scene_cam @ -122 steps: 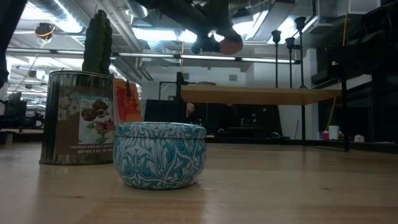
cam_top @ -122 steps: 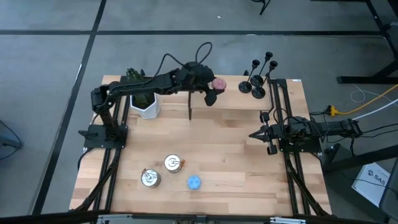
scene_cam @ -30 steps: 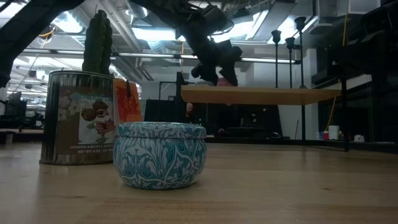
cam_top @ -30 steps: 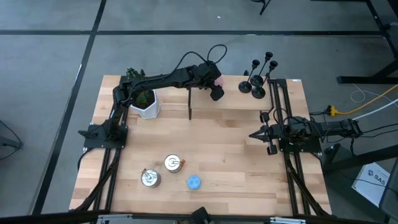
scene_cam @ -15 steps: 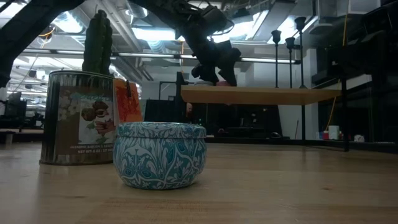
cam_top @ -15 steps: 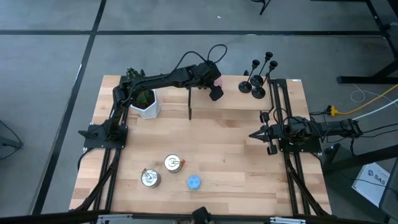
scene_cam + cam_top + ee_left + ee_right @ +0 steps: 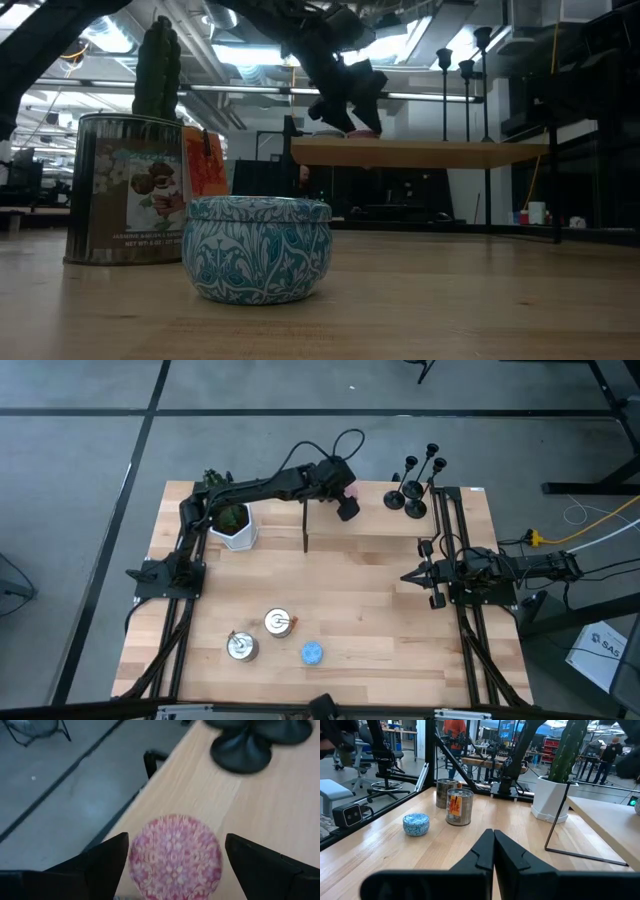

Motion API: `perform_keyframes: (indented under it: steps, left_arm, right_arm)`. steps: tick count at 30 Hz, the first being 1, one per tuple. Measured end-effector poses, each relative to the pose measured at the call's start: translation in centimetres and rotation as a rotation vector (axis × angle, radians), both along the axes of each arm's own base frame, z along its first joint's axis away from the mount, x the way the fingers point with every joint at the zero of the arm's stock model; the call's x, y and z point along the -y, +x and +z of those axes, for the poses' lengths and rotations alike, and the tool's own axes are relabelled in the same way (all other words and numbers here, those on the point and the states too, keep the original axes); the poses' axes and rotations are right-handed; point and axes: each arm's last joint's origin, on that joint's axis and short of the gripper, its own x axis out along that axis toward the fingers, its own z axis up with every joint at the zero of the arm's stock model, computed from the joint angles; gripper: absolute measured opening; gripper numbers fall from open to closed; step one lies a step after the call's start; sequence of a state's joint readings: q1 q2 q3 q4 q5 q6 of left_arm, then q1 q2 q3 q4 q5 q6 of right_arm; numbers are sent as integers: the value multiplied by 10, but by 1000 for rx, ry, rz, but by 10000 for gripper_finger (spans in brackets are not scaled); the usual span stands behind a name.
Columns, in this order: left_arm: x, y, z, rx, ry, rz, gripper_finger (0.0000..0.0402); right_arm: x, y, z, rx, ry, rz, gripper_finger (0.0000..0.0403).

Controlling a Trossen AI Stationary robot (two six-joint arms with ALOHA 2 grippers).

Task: Pick & Place candle stick holders
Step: Put the pink scented candle on the shelf, then put the blue scented candle on the shelf

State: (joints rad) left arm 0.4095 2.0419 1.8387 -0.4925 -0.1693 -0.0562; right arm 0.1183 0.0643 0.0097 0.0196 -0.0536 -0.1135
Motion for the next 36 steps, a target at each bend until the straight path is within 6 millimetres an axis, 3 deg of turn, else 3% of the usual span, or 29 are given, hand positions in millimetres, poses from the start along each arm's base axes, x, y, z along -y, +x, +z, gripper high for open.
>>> perform_keyframes:
  steps: [9, 18, 27, 36]
  left_arm:
    - [14, -6, 25, 17, 66, -16, 329]
    - [48, -9, 52, 44, 133, -105, 329]
    - [105, -15, 79, 68, 165, -250, 329]
    - [171, -23, 75, -71, 151, -441, 329]
  right_arm:
    - [0, 0, 0, 1, 0, 1, 11]
    - [0, 0, 0, 0, 0, 1, 11]
    - [0, 0, 0, 0, 0, 0, 11]
    - [0, 0, 0, 0, 0, 1, 11]
